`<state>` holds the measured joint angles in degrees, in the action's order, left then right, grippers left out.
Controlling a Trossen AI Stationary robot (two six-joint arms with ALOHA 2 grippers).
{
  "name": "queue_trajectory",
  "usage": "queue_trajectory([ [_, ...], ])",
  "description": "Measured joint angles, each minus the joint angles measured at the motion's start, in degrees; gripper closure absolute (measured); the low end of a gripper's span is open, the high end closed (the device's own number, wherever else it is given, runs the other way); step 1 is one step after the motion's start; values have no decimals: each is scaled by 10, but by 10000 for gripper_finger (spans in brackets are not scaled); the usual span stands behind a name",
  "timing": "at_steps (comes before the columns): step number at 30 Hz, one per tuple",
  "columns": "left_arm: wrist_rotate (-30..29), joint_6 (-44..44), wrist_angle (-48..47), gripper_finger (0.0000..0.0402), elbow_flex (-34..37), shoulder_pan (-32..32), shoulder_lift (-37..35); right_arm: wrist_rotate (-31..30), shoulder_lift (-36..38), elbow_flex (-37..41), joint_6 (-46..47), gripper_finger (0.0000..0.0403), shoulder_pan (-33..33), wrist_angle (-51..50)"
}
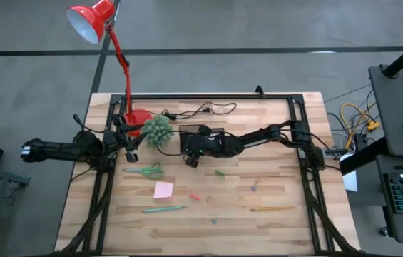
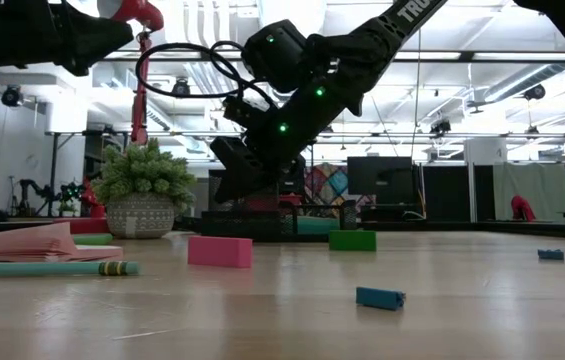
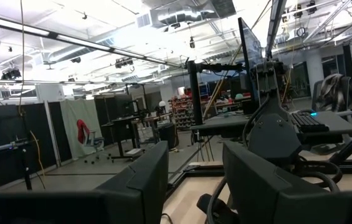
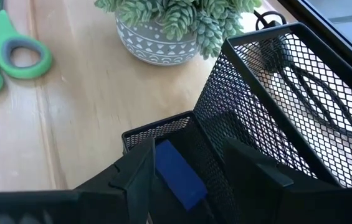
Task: Pick and place office supplies into organizer
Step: Put the green eraser into the desk organizer
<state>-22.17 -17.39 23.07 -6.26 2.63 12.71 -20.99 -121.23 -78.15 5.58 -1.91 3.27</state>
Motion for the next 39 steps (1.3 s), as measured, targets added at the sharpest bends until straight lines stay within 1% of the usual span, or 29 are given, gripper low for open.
queue_trajectory([
  [8, 0, 0, 0, 262, 0, 0, 0, 0, 0, -3, -2, 227, 0, 0],
  [17, 0, 0, 0, 262, 0, 0, 0, 2, 0, -25, -26, 231, 14, -12],
  [23, 0, 0, 0, 262, 0, 0, 0, 2, 0, -69, -25, 232, 27, -97],
  [29, 0, 0, 0, 262, 0, 0, 0, 1, 1, -117, 3, 239, 42, -222],
  [34, 0, 0, 0, 262, 0, 0, 0, 0, 1, -123, 42, 247, 55, -312],
  [39, 0, 0, 0, 262, 0, 0, 0, 0, 1, -122, 102, 253, 73, -406],
])
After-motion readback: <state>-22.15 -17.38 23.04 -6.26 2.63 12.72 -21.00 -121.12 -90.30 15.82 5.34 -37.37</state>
